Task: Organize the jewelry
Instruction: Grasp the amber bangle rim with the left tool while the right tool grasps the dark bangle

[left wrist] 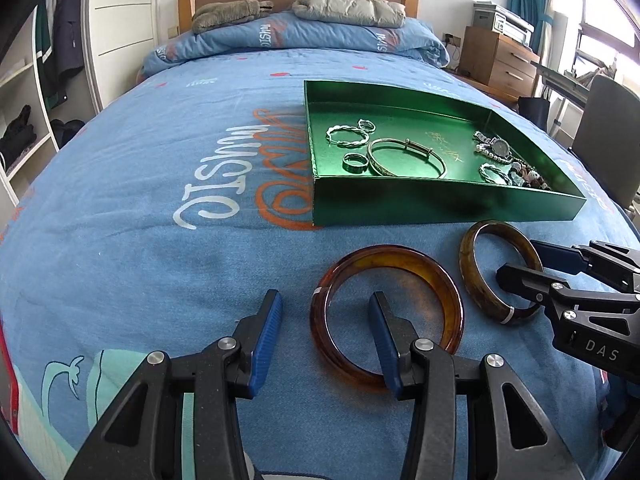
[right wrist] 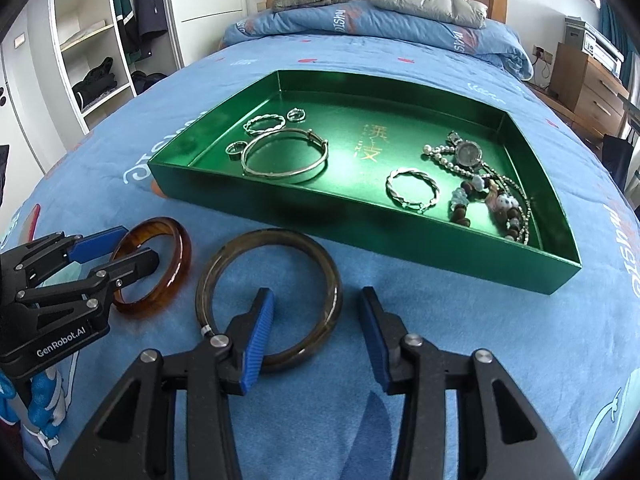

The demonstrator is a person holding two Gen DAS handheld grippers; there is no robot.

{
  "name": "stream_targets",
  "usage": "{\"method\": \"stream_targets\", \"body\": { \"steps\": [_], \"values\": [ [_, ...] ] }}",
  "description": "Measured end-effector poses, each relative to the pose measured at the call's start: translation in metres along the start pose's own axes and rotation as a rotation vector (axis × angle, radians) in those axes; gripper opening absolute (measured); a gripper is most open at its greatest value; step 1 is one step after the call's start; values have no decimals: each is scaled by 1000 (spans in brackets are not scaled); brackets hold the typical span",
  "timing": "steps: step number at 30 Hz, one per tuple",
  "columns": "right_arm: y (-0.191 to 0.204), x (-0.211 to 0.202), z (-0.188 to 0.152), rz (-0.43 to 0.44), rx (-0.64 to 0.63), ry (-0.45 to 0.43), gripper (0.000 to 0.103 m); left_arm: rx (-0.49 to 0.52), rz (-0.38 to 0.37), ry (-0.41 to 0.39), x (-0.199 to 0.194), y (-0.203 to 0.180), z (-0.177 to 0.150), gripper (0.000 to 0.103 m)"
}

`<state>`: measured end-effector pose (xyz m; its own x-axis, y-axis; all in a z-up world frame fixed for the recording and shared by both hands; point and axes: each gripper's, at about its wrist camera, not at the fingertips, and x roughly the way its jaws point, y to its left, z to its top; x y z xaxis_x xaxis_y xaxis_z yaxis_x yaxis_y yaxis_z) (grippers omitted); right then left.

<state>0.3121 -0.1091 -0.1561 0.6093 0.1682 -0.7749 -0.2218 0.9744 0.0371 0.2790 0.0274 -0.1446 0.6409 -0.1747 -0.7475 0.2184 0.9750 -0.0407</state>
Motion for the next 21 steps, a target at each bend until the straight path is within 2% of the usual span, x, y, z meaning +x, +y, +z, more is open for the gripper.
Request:
{"method": "stream_targets", "body": {
  "steps": [9,18,21],
  "values": [
    [3,0,3,-10,-37,27,33,7,-3,10,0,-1,1,41],
    [11,-7,-1,-26,-77,50,10,-7,-12,30,-1,-8,1,18],
    [13,-9,-4,-29,-86,48,9,-3,-5,31,-2,-10,0,13]
  ]
}}
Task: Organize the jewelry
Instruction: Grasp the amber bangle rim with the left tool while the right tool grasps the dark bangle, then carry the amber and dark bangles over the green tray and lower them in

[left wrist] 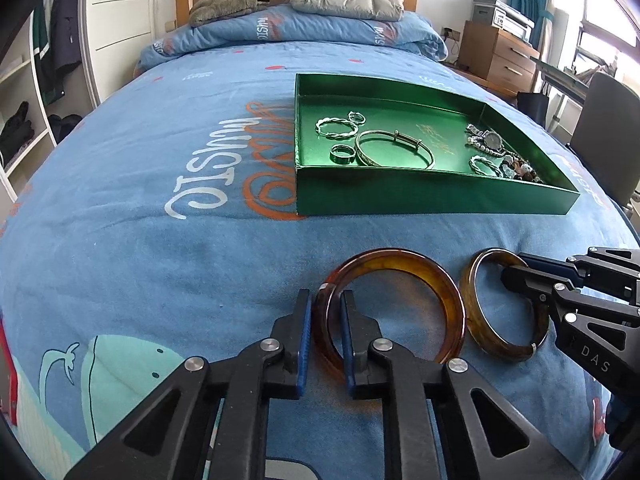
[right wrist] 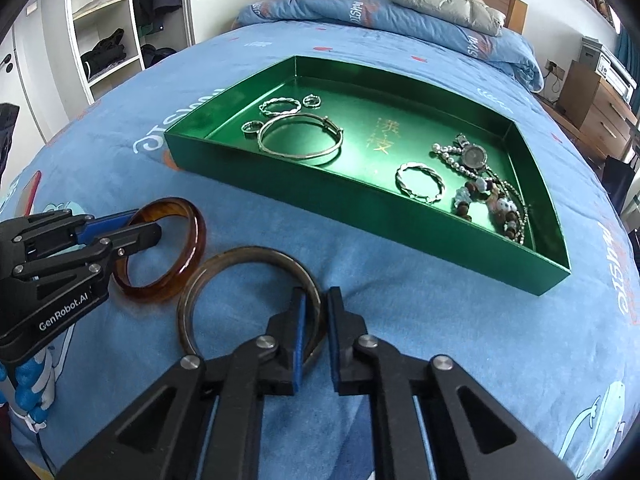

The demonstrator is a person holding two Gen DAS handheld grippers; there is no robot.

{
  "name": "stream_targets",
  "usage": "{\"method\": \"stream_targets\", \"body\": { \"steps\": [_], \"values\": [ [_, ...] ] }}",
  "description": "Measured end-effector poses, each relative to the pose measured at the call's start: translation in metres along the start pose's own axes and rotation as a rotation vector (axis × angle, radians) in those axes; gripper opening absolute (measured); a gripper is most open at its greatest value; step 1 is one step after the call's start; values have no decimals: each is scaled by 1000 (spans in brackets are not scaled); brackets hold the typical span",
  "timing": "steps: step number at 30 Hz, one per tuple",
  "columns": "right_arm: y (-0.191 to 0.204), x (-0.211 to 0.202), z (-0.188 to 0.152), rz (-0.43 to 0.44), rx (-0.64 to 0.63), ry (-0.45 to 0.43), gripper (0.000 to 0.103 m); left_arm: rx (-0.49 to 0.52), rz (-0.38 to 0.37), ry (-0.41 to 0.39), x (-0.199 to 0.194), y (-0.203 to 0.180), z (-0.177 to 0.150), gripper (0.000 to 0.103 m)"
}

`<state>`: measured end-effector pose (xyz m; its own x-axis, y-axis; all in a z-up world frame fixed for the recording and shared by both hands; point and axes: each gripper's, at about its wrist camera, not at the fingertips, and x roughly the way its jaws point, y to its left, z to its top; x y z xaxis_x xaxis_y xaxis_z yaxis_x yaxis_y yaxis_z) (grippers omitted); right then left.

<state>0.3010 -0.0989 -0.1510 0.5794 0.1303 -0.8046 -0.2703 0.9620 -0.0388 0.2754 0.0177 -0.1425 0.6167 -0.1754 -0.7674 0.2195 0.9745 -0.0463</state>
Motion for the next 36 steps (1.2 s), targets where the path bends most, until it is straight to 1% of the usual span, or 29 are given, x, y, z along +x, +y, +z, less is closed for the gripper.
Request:
{"method": "stream_targets", "body": {
  "steps": [12,19,26,36],
  "values": [
    [-5,-14,-13,7,24,-42,9,27,75,-2,-9,-10,-2,12],
    [-14,-27,-22,6,49,-54,8,49,100,-19,-25,-17,-3,11],
    [-26,-52,-37,0,88,-73,8,67,109,-42,-52,-28,-5,11],
    [-42,-101,-61,-17,148,-124,8,103,120,-68,-90,-56,-13,11]
  ]
}}
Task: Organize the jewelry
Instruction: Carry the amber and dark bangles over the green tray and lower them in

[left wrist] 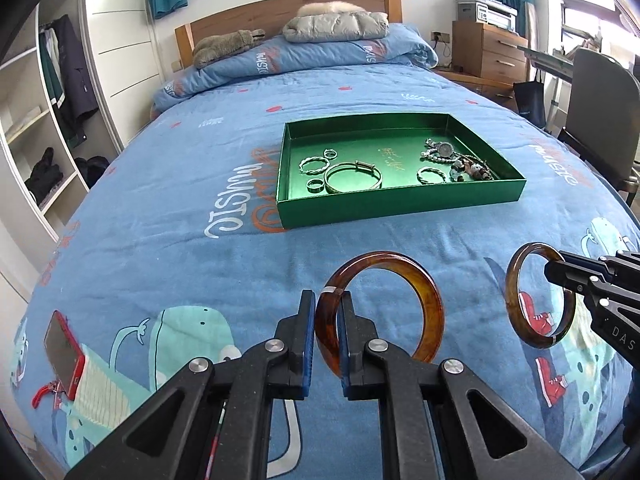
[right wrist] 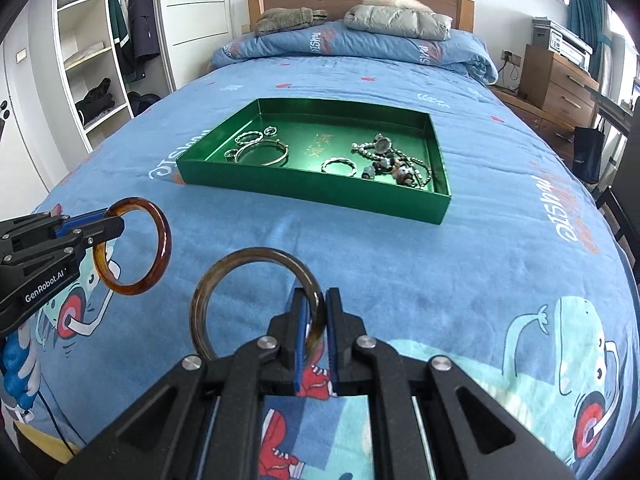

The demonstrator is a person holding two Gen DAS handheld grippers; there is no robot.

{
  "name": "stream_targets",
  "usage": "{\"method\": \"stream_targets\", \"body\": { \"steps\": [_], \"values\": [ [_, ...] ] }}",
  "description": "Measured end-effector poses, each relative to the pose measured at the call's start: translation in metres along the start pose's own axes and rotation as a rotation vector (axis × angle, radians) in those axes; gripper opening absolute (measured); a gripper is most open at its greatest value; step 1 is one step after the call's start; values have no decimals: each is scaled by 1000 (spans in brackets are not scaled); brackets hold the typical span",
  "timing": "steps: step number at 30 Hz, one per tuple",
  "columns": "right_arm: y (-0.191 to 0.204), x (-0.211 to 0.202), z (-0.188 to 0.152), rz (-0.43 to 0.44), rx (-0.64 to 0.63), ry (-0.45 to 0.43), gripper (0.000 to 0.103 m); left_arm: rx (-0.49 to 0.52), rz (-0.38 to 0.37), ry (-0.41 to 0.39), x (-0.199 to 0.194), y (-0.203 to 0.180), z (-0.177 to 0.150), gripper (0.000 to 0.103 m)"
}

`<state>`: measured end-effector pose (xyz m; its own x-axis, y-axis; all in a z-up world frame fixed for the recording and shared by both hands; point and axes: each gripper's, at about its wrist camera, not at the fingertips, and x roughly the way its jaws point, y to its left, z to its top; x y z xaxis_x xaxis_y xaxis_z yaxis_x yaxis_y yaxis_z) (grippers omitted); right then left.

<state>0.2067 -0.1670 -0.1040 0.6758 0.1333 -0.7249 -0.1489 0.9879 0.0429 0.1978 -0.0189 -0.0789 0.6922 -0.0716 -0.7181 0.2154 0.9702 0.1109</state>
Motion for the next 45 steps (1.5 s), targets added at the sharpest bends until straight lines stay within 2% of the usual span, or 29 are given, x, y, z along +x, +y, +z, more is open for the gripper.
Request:
{"method": "stream_targets", "body": {
  "steps": [13,17,24,30,35,39,45],
  "values": [
    [-20,-72,-2,-32,41,-114,8,53,41,-79,-61,-27,5,11],
    [-25,-90,17,-43,39,-171,8,40,48,-115,-71,-22,27,11],
    [-36,-101,69,-64,25,-272,8,13,75,-173,-70,-1,80,11],
    [-51,-82,124,-78,34,-327,8,6,99,-180,-40,8,131,11],
    [-62,-49,166,-93,32,-339,8,-16,96,-153,8,11,171,11],
    [-70,-4,185,-77,48,-291,8,-24,71,-95,61,7,192,11],
    [-87,70,200,-57,97,-197,8,-12,58,4,132,0,205,11]
  ]
}}
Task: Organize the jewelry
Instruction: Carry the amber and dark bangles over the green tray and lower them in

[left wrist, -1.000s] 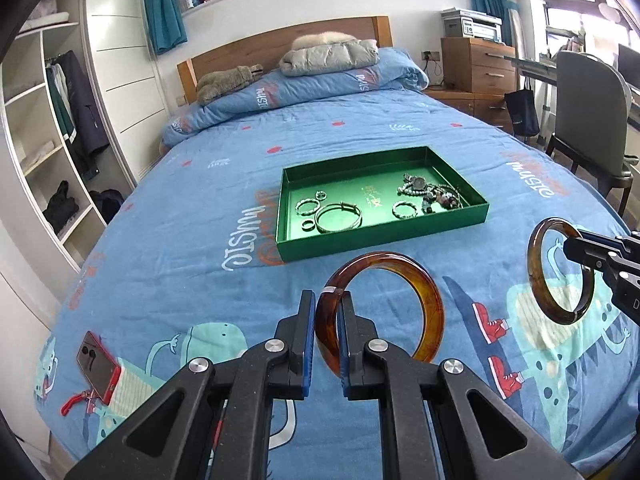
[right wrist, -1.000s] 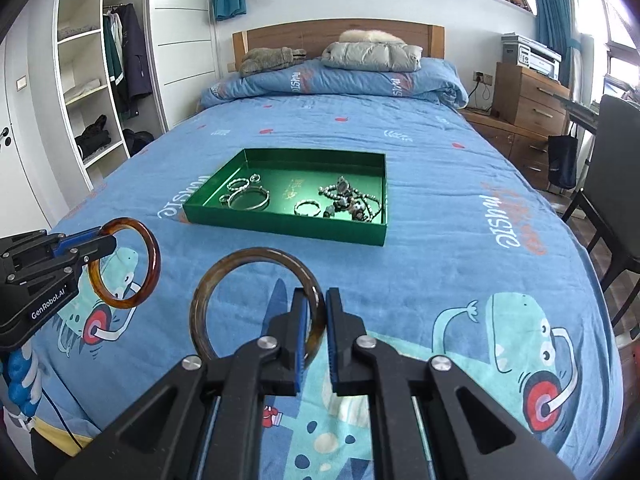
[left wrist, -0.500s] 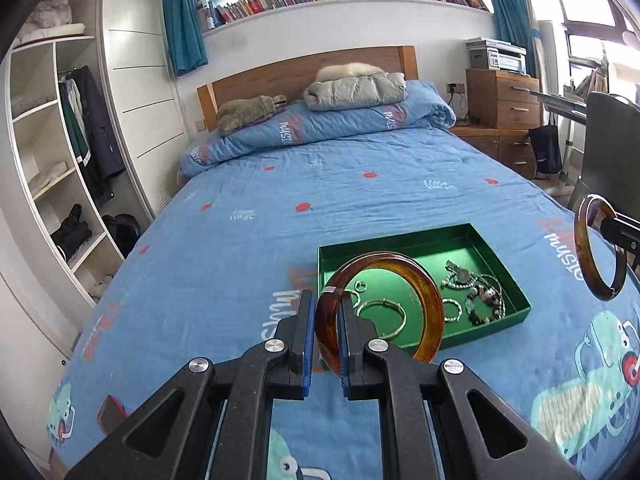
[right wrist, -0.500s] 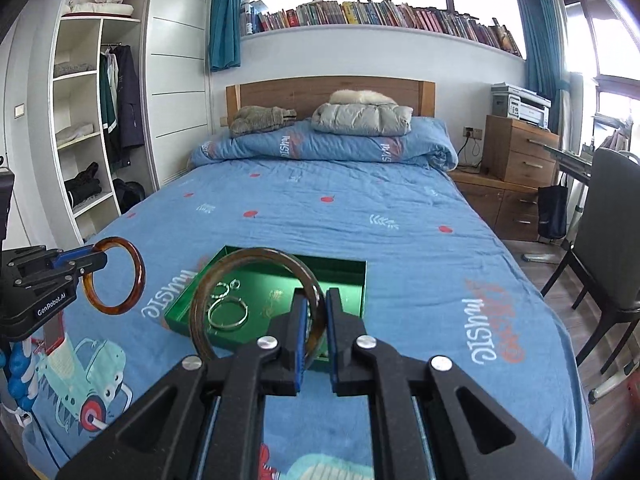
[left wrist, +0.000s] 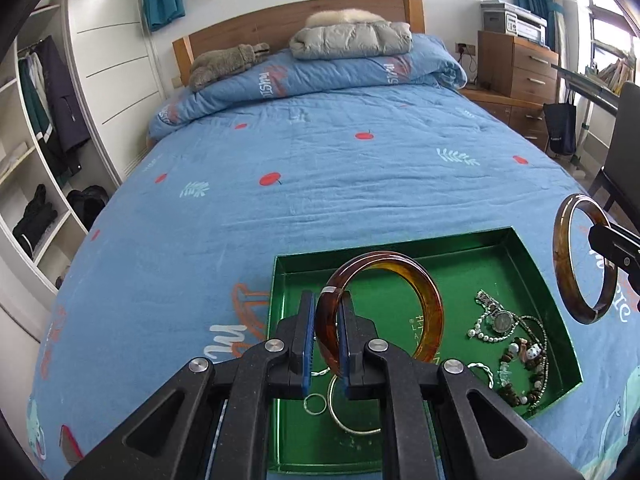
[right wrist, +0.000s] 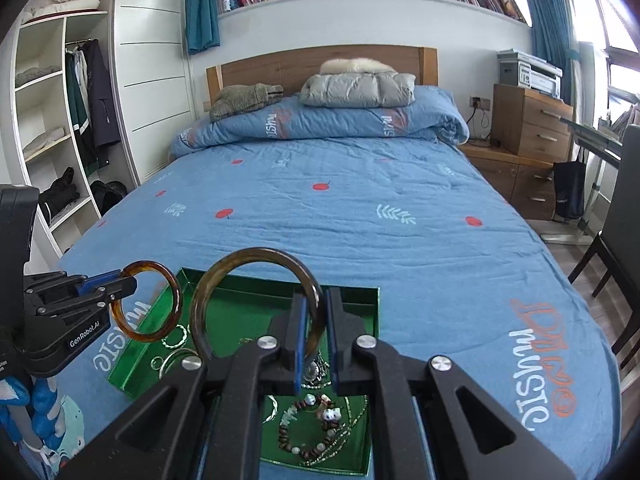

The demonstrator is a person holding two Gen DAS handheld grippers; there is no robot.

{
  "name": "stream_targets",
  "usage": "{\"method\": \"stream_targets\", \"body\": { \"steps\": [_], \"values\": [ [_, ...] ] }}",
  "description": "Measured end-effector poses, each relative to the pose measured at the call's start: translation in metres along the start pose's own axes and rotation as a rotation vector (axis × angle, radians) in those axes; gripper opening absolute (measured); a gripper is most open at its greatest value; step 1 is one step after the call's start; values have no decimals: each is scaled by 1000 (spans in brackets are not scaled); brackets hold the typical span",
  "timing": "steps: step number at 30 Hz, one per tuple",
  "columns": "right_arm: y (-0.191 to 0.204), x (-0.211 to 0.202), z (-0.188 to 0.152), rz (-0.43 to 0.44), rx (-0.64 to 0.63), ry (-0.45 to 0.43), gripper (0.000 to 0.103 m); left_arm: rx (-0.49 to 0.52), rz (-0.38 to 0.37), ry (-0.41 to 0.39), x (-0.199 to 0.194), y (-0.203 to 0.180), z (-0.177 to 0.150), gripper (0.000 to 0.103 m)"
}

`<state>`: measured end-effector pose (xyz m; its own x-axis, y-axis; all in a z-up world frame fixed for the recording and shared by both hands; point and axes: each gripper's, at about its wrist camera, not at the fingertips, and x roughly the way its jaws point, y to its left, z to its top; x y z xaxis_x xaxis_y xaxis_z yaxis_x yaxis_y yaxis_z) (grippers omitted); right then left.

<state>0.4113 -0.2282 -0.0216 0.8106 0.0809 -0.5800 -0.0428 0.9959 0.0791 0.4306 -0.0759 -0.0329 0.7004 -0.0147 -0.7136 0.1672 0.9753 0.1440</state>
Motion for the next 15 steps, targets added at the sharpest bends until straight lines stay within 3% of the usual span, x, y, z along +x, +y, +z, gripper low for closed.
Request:
{"method": "stream_targets", "body": {
  "steps": [9,15],
  "values": [
    [-4,97,-16,-23,16,205,8,18,13,139,72,-14,6,11],
    [-6,123,-24,-53,5,316,8,16,37,206,96,-13,1,11]
  ]
}}
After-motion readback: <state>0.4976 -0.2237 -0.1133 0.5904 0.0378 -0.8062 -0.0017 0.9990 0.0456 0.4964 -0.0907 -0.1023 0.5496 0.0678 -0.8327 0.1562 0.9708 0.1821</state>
